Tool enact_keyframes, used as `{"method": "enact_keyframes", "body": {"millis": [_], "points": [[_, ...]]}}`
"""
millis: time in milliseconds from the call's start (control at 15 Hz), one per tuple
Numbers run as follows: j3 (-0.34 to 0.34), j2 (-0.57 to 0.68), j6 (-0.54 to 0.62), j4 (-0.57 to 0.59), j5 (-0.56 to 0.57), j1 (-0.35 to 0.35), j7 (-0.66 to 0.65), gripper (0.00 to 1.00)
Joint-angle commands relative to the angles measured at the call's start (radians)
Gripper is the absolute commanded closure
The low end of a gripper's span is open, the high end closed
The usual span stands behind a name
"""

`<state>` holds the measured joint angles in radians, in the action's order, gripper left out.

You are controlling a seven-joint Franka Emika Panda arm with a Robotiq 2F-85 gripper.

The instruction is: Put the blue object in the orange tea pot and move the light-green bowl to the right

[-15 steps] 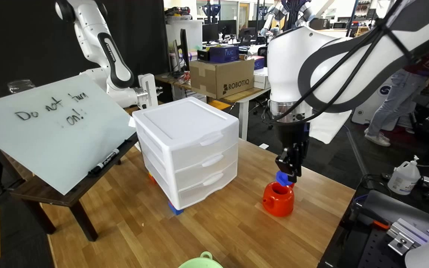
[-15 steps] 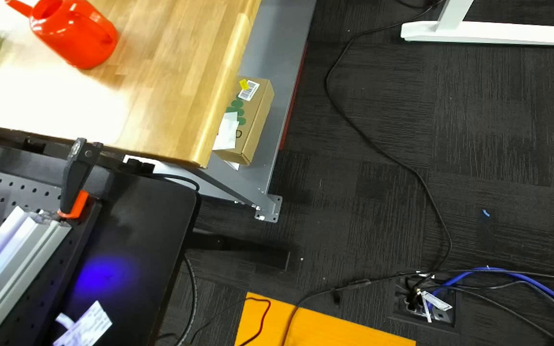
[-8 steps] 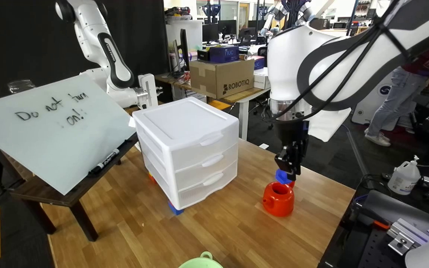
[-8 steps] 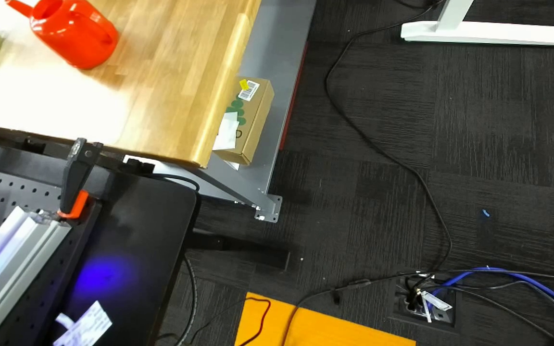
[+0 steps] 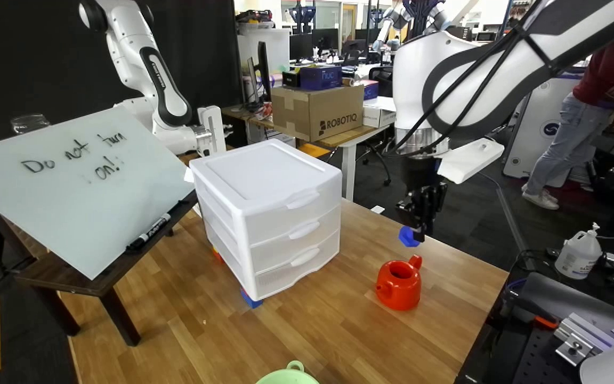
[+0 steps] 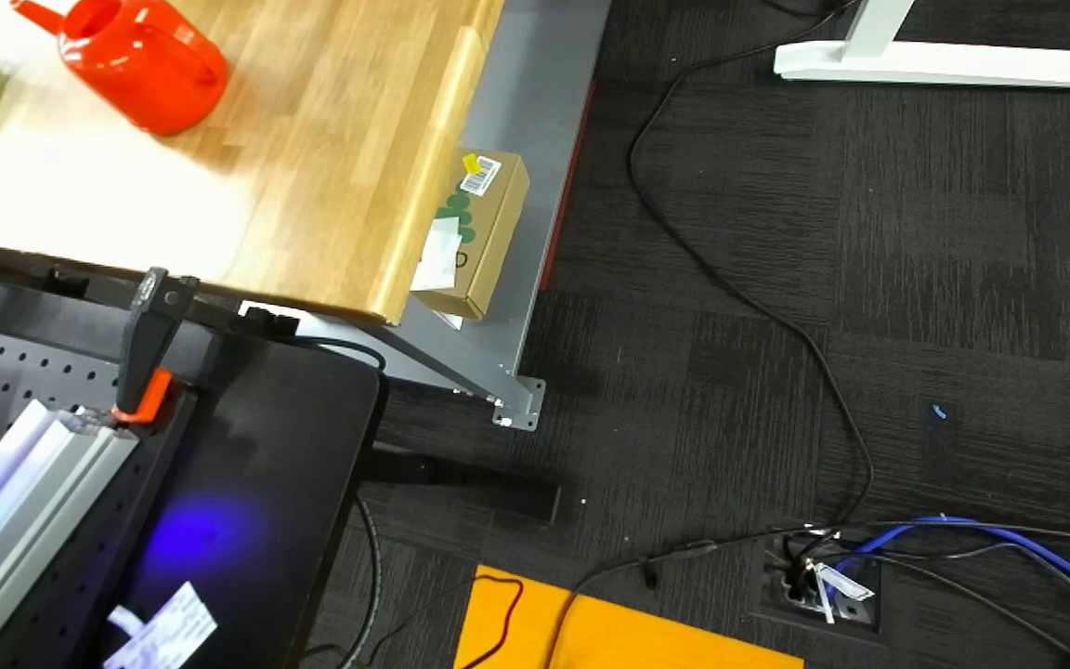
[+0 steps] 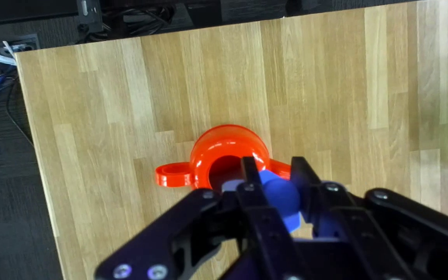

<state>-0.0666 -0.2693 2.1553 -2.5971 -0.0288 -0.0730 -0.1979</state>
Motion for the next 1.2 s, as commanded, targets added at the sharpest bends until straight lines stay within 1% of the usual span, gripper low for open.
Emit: {"method": "enact_keyframes", "body": {"millis": [0, 200, 333, 600, 733, 933, 1133], "points": [[0.008, 0.041, -0.001, 0.023, -0.009, 0.025, -0.007, 0.94], [0.015, 0.075, -0.003, 0.039, -0.007, 0.033, -0.001, 0.94], [0.02, 0.103, -0.021, 0.073, -0.014, 0.033, 0.01, 0.94], [0.033, 0.161, -0.044, 0.158, -0.056, 0.031, 0.043, 0.94], [0.041, 0.189, -0.044, 0.183, -0.087, 0.033, 0.056, 0.94], [0.056, 0.218, -0.044, 0.177, -0.134, 0.04, 0.076, 0.94], [0.065, 0.233, -0.059, 0.158, -0.133, 0.046, 0.062, 0.94]]}}
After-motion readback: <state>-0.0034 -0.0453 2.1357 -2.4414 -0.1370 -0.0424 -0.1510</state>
